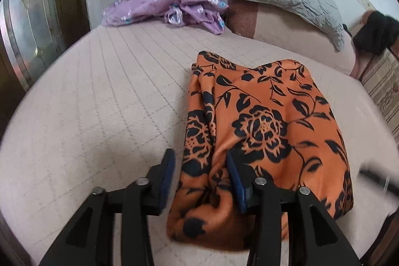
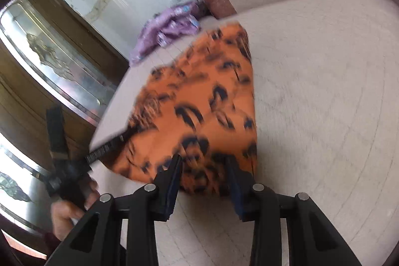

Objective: Fold small clothes

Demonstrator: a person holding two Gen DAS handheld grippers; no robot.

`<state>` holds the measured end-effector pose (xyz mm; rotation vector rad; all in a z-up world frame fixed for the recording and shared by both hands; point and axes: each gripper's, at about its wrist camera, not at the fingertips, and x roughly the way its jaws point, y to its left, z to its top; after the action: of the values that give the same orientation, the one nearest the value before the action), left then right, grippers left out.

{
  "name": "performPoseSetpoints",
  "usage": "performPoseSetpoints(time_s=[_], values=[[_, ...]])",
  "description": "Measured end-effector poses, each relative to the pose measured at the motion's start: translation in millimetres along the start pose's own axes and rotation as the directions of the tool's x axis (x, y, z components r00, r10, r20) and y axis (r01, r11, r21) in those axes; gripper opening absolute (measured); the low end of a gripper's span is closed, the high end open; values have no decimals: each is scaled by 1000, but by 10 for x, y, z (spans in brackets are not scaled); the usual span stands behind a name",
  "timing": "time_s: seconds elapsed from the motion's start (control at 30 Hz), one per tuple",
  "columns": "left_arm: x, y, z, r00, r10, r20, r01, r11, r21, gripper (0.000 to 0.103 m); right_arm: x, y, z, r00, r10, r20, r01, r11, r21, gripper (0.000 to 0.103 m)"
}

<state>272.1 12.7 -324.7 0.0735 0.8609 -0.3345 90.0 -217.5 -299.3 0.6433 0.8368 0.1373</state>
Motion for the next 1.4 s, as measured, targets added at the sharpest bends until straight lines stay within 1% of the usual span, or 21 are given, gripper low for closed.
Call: performPoseSetpoints(time_s=[0.03, 0.07, 0.1, 0.17, 0.23, 0.33, 0.4, 0.47, 0.53, 0.6, 0.67, 0.73, 0.8, 0.87, 0.93, 0.97, 1.0, 1.03, 1.1, 1.2, 1.4], values=[[-75, -24, -30, 1000, 13, 21, -13, 1000, 17, 53, -34, -3, 103, 1000, -8, 18, 8, 1000, -7, 39], [-141, -45, -52, 999, 17, 38, -18, 999, 30, 60, -49, -17, 199, 1000, -12, 28, 12, 1000, -6, 39], [-210, -65, -78, 998, 17, 57, -19, 999, 39, 72, -35, -41, 312, 999, -16, 31, 16, 1000, 1, 39], [-292, -74, -120, 997, 15, 81, -17, 1000, 25, 83, 86, -85, 513, 1000, -22, 1, 22, 1000, 4, 39], [-238, -105, -139, 998, 8, 66, -10, 1000, 24, 83, 288, -123, 679, 998, -53, -14, 53, 999, 2, 39], [60, -125, -144, 996, 87, -13, -87, 995, 47, 85, 679, -199, 824, 993, -93, -77, 97, 994, 54, 39], [184, -5, -94, 998, 37, -45, -38, 999, -32, 86, 998, -287, 861, 985, -114, -129, 125, 989, 76, 40], [260, 108, -53, 998, 0, -67, -6, 996, -87, 88, 1077, -303, 901, 987, -114, -116, 124, 989, 80, 40], [268, 160, -60, 996, -23, -80, 13, 993, -121, 88, 1074, -252, 982, 983, -129, -131, 138, 988, 66, 40], [257, 161, -76, 996, -28, -84, 17, 991, -129, 88, 1030, -181, 1076, 986, -107, -127, 116, 991, 67, 41], [242, 154, -78, 996, -22, -84, 11, 993, -121, 89, 1012, -56, 1181, 991, -50, -120, 57, 997, 57, 41], [237, 153, -86, 996, -17, -86, 7, 993, -120, 90, 1110, 148, 1255, 987, -20, -158, 23, 1000, 19, 41], [244, 164, -83, 996, -9, -90, -2, 992, -125, 94, 1289, 353, 1285, 978, -7, -210, 1, 1000, -28, 41], [268, 170, -73, 996, -3, -94, -10, 991, -130, 96, 1542, 537, 1272, 959, -20, -283, 0, 997, -71, 41], [284, 167, -63, 996, 4, -94, -16, 992, -126, 96, 1852, 652, 1232, 933, -83, -349, 49, 993, -107, 41], [292, 161, -56, 996, 13, -89, -24, 993, -116, 96, 1985, 680, 1207, 924, -126, -362, 83, 988, -131, 41], [292, 159, -55, 996, 17, -86, -27, 994, -109, 96, 2039, 702, 1204, 927, -143, -348, 95, 984, -153, 41], [276, 155, -60, 996, 20, -83, -29, 994, -102, 96, 2053, 720, 1222, 933, -146, -329, 97, 982, -163, 42], [260, 143, -64, 997, 27, -75, -33, 996, -86, 96, 2027, 678, 1273, 931, -122, -343, 88, 990, -114, 41], [250, 145, -63, 997, 31, -72, -37, 996, -79, 96, 1802, 630, 1312, 943, -74, -324, 52, 996, -74, 41], [259, 147, -50, 996, 42, -73, -48, 996, -81, 96, 996, 653, 1262, 973, -72, -222, 45, 992, -122, 41]])
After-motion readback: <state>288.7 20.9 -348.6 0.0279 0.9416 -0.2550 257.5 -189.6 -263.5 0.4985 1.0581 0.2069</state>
